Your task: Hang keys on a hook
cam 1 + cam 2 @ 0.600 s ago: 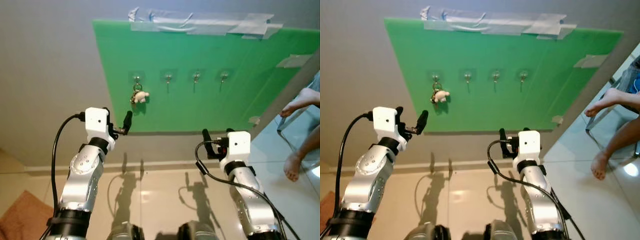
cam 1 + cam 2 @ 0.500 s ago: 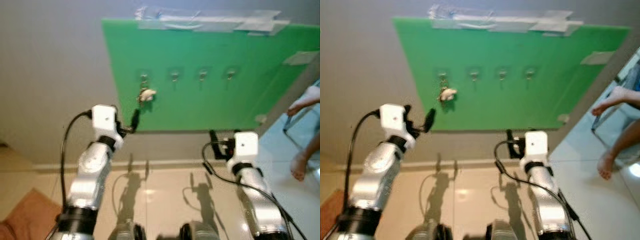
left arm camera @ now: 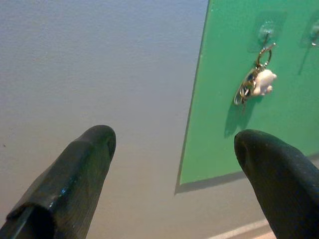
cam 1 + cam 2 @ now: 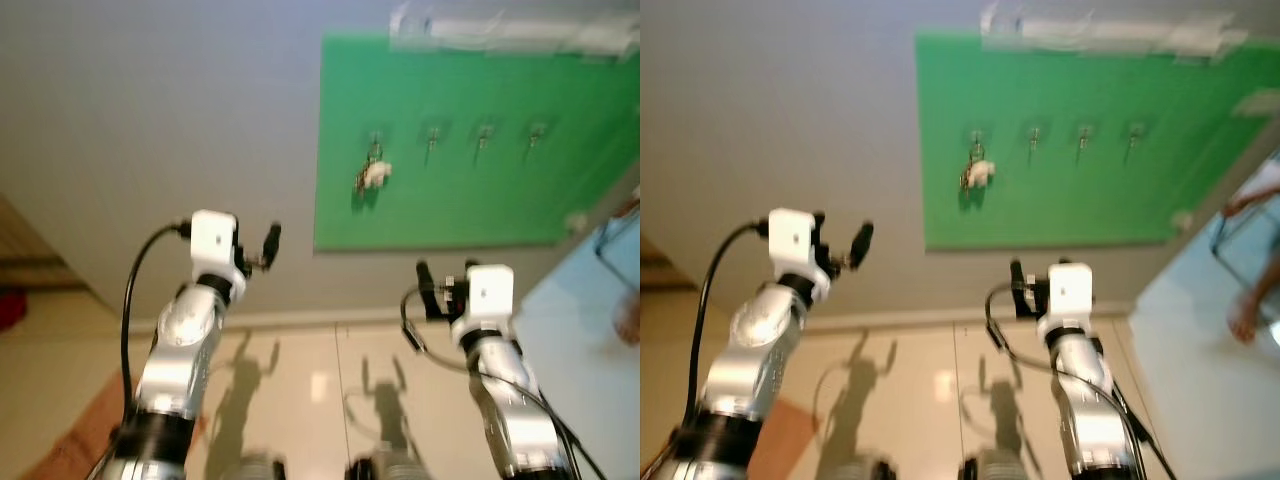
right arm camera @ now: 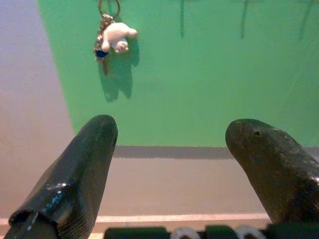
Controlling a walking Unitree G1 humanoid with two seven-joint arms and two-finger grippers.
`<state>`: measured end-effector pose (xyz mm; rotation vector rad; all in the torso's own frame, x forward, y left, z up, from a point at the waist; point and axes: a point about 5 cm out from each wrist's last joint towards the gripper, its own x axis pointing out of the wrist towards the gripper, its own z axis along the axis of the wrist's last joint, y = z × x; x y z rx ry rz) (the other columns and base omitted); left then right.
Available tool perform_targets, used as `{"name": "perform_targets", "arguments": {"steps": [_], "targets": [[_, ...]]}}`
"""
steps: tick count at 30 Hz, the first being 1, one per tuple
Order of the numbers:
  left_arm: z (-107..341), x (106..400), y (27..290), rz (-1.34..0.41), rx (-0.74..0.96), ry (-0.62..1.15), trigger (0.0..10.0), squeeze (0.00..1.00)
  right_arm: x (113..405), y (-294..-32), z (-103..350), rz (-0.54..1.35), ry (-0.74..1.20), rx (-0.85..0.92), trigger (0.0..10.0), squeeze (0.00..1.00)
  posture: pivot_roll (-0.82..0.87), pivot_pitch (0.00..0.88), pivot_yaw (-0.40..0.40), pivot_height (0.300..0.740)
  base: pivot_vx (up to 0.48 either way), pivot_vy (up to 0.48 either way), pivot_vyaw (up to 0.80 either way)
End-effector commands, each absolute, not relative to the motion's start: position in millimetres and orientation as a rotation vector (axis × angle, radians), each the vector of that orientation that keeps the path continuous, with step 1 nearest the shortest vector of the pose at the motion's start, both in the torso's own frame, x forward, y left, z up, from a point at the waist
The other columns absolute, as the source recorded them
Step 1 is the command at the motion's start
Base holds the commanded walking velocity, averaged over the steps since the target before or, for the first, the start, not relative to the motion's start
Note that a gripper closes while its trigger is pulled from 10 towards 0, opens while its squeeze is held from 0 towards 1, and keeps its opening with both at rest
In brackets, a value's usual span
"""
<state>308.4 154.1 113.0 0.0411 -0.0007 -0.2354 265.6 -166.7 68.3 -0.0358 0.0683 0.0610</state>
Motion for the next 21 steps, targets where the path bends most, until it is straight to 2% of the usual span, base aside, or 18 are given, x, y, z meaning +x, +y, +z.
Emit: {"name": "perform_targets", "arguments": {"steps": [1,10,15,21], "targets": [[112.8,309.9,157.9,-0.229,0.078,-0.005,10.0,0.00,265.7,-165.7,69.9,0.066,0.061,-0.027,10.0,0.00,-0.15,0.102,0.004,0.740,0.000,0.000,-0.48],[107.5,307.1,162.3,-0.255,0.119,0.003,10.0,0.00,265.4,-167.8,69.1,0.068,0.071,-0.009,10.0,0.00,-0.14,0.114,-0.008,0.740,0.000,0.000,-0.52],[107.8,307.7,161.7,-0.277,0.115,-0.004,10.0,0.00,278.5,-168.2,76.5,0.049,0.046,0.010,10.0,0.00,-0.14,0.115,-0.007,0.740,0.000,0.000,-0.53],[111.2,308.9,157.9,-0.331,0.111,-0.017,10.0,0.00,280.2,-170.2,78.0,0.052,0.042,0.002,10.0,0.00,-0.14,0.113,-0.010,0.740,0.000,0.000,-0.52]]}}
